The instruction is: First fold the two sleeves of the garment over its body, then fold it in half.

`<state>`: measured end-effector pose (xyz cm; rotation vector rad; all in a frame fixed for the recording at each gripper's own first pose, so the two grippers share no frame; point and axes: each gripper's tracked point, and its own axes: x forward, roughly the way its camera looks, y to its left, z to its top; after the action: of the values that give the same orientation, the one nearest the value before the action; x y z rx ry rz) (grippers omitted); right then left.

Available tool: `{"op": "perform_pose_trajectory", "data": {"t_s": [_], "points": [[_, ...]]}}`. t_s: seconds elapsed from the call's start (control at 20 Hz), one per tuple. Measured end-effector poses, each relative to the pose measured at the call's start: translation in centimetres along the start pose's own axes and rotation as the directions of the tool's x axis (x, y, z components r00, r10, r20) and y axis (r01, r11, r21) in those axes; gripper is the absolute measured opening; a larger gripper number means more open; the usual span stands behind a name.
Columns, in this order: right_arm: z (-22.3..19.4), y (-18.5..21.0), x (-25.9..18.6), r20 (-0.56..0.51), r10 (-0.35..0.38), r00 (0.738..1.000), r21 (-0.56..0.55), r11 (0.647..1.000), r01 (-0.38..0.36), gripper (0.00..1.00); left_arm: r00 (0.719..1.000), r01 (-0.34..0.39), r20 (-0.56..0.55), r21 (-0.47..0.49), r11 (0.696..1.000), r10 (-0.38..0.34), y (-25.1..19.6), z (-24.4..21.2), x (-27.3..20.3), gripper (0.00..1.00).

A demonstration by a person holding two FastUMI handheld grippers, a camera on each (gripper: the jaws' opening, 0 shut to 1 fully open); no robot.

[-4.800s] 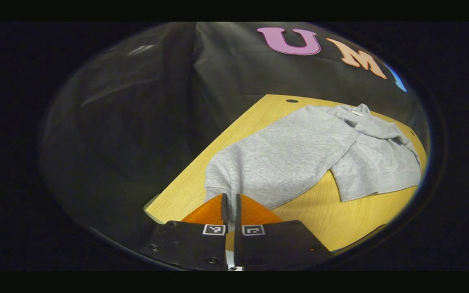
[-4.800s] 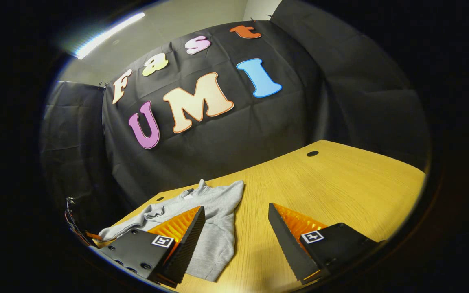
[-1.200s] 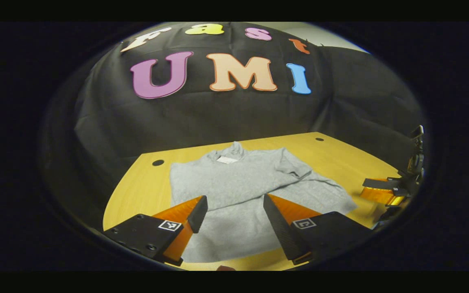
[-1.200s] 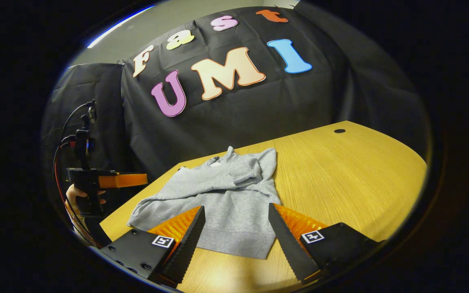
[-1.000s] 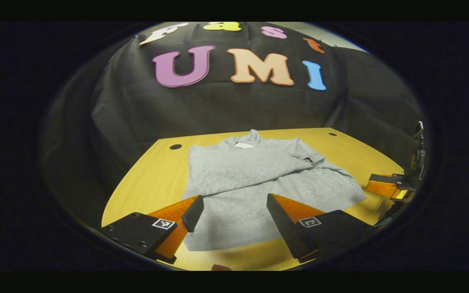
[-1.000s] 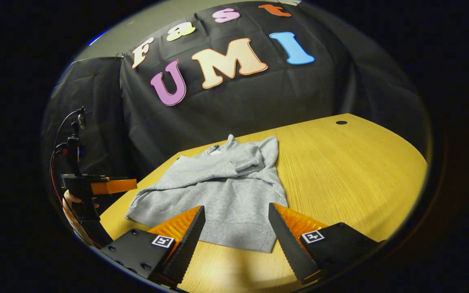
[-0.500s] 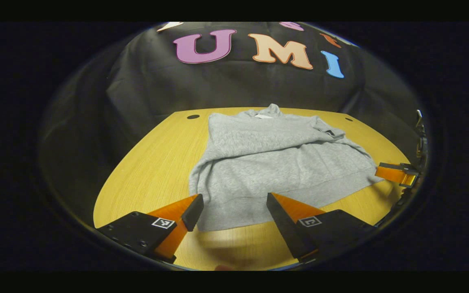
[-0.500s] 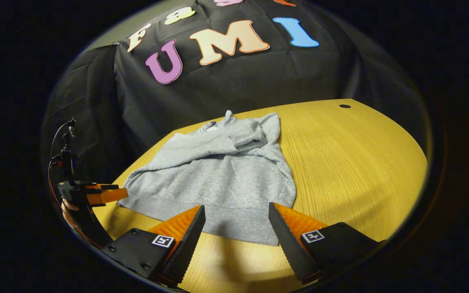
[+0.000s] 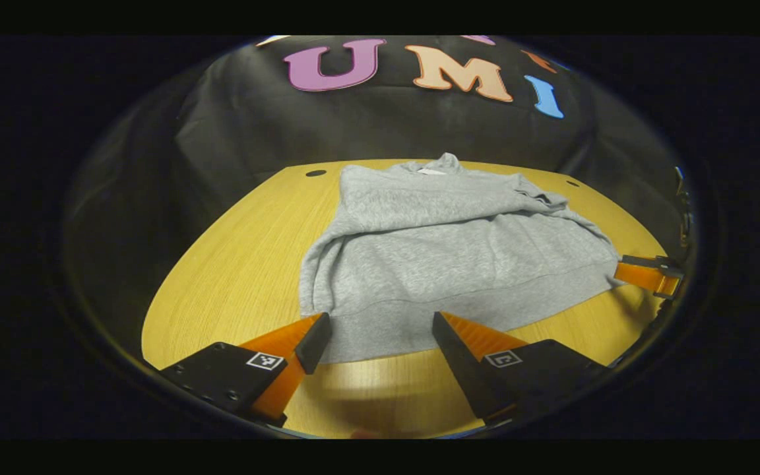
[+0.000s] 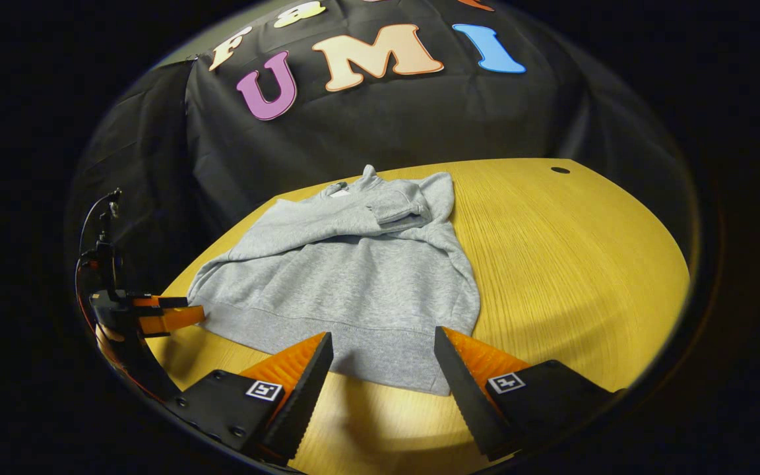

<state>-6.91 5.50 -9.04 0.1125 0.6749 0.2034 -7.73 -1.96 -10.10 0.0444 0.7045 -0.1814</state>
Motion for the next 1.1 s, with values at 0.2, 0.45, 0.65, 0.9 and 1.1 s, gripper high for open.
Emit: {"op": "perform_pose_trajectory", "data": {"t_s": [0.2, 0.45, 0.65, 0.9, 1.1], "points": [[-0.8, 0.0, 0.1, -0.026, -0.053, 0.998, -0.143, 0.989, 0.049, 0.92, 1.000, -0.003, 0.007, -0.017, 1.000, 0.003, -0.2, -0.1, 0.0, 0.96], [-1.4, 0.3, 0.1, -0.041, -0.058, 0.997, -0.155, 0.987, 0.051, 0.75, 0.999, -0.010, 0.031, -0.017, 1.000, 0.010, -0.7, -0.2, 0.0, 0.92], [-1.3, 0.9, 0.0, -0.029, -0.044, 0.999, -0.150, 0.988, 0.040, 0.51, 0.998, 0.014, 0.065, -0.017, 1.000, -0.013, -1.6, -0.1, -0.1, 0.70], [-1.2, 1.6, 0.1, -0.040, -0.016, 0.999, -0.139, 0.990, 0.010, 0.24, 0.994, 0.045, 0.101, -0.048, 0.998, -0.040, -2.4, 0.3, 0.2, 0.26], [-1.3, 2.0, -0.1, -0.046, -0.015, 0.999, -0.158, 0.987, 0.008, 0.09, 0.991, 0.041, 0.129, -0.084, 0.996, -0.030, -2.6, 0.6, 0.5, 0.07]]}}
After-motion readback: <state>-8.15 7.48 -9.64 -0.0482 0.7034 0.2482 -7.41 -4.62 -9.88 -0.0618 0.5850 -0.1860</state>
